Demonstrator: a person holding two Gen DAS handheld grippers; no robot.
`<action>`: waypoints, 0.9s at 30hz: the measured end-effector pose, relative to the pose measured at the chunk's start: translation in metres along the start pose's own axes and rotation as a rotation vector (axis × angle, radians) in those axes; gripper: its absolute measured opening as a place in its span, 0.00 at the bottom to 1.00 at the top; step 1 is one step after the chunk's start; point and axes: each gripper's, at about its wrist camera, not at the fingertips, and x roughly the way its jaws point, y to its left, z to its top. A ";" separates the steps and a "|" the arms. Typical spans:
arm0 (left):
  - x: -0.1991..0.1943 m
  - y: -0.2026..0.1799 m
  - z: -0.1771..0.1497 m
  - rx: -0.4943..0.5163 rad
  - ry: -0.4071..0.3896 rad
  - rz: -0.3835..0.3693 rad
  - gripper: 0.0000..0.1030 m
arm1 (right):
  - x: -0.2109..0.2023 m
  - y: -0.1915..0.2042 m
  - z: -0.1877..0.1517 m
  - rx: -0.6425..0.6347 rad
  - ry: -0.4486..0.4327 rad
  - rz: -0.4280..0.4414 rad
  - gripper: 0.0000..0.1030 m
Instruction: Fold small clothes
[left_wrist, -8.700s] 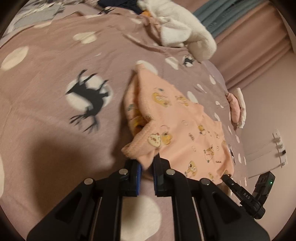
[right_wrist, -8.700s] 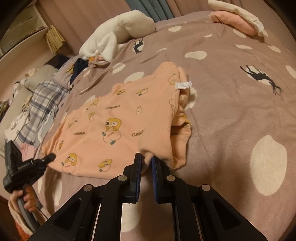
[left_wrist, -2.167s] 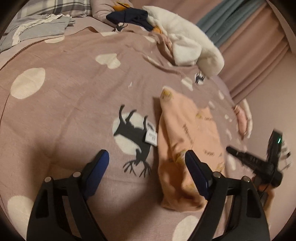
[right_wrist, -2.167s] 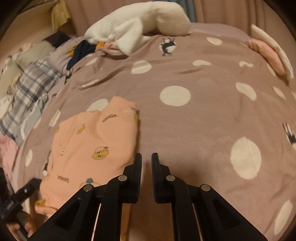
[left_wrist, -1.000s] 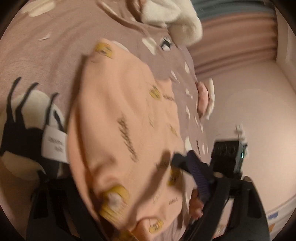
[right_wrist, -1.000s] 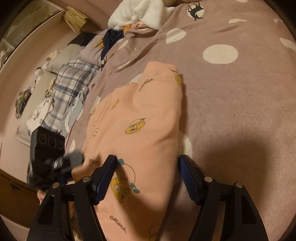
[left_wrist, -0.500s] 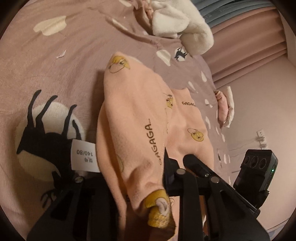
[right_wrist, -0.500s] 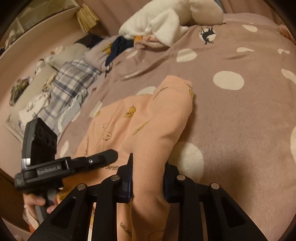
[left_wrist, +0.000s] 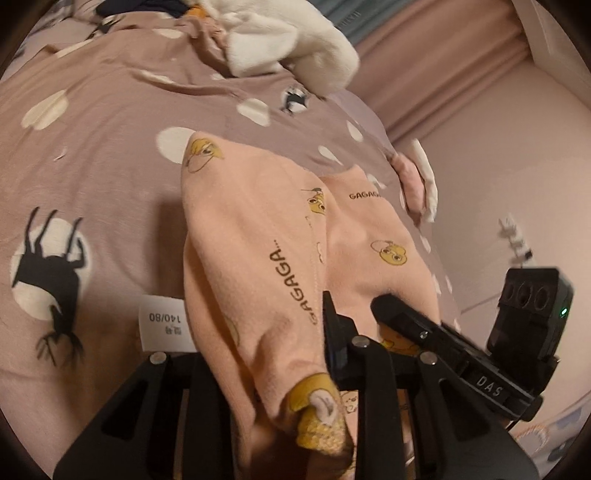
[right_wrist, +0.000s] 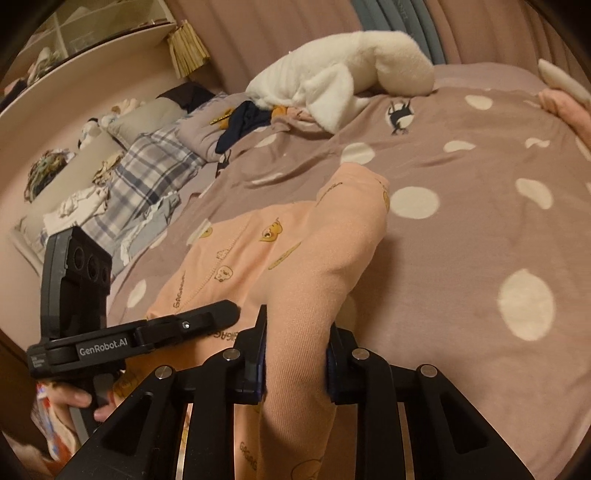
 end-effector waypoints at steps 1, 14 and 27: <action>0.003 -0.005 -0.003 0.016 0.006 0.008 0.25 | -0.002 0.000 -0.001 -0.003 0.001 -0.010 0.25; 0.068 -0.009 -0.019 0.052 0.091 0.072 0.26 | 0.022 -0.040 -0.029 0.073 0.105 -0.117 0.25; 0.054 -0.023 -0.022 0.176 0.061 0.321 0.85 | 0.015 -0.047 -0.036 0.158 0.154 -0.161 0.58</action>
